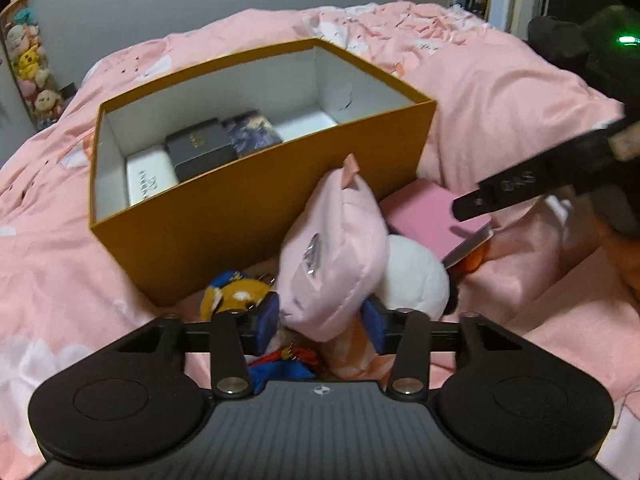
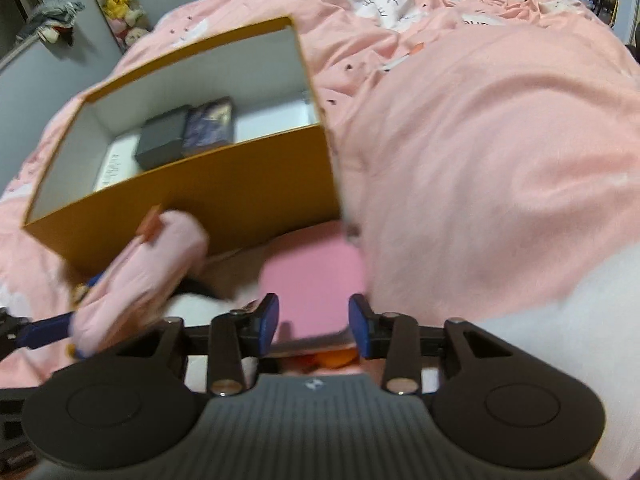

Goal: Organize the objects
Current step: 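Grasp the pink pouch with the left tool while the right tool grasps the pink wallet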

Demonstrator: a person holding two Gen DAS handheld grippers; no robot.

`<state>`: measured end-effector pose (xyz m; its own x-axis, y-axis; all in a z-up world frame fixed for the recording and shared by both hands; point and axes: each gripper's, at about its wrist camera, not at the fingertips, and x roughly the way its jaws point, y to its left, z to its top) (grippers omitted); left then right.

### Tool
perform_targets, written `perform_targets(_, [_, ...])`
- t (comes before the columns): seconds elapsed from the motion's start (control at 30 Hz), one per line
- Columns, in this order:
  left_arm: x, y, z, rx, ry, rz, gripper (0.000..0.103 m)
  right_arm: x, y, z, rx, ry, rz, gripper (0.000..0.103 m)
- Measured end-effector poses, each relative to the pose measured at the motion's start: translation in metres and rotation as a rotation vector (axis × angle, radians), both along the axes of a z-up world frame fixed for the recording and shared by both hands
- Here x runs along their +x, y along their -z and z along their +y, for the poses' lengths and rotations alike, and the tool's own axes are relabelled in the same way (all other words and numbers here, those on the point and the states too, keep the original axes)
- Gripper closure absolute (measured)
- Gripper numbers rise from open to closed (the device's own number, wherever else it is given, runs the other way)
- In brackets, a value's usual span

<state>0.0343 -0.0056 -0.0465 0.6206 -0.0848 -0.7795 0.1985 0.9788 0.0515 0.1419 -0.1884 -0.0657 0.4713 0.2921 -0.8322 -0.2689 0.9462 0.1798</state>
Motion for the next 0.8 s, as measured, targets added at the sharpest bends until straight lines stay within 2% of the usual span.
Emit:
perform_targets(0.13, [-0.003, -0.009, 0.007, -0.001, -0.014, -0.046, 0.068, 0.026, 0.017, -0.007, 0.023, 0.011, 0.071, 0.058])
perform_targets(0.2, [-0.002, -0.017, 0.012, -0.020, -0.025, -0.052, 0.077, 0.035, 0.023, -0.010, 0.060, 0.015, 0.104, 0.055])
perform_targets(0.4, [0.001, -0.052, 0.031, -0.083, -0.033, -0.036, 0.082, 0.049, 0.037, -0.016, 0.171, 0.015, 0.174, 0.054])
perform_targets(0.53, [0.002, -0.074, 0.038, -0.072, -0.008, 0.017, 0.082, 0.036, 0.021, -0.019, 0.184, -0.002, 0.103, 0.078])
perform_targets(0.6, [-0.001, -0.084, 0.040, -0.068, 0.022, 0.028, 0.082, 0.025, 0.005, -0.018, 0.180, -0.038, 0.039, 0.085])
perform_targets(0.67, [-0.004, -0.092, 0.040, -0.060, 0.055, 0.048, 0.082, 0.012, -0.010, -0.016, 0.186, -0.077, 0.001, 0.089])
perform_targets(0.8, [-0.007, -0.099, 0.044, -0.084, 0.112, 0.112, 0.082, -0.004, -0.022, -0.012, 0.197, -0.122, 0.002, 0.095])
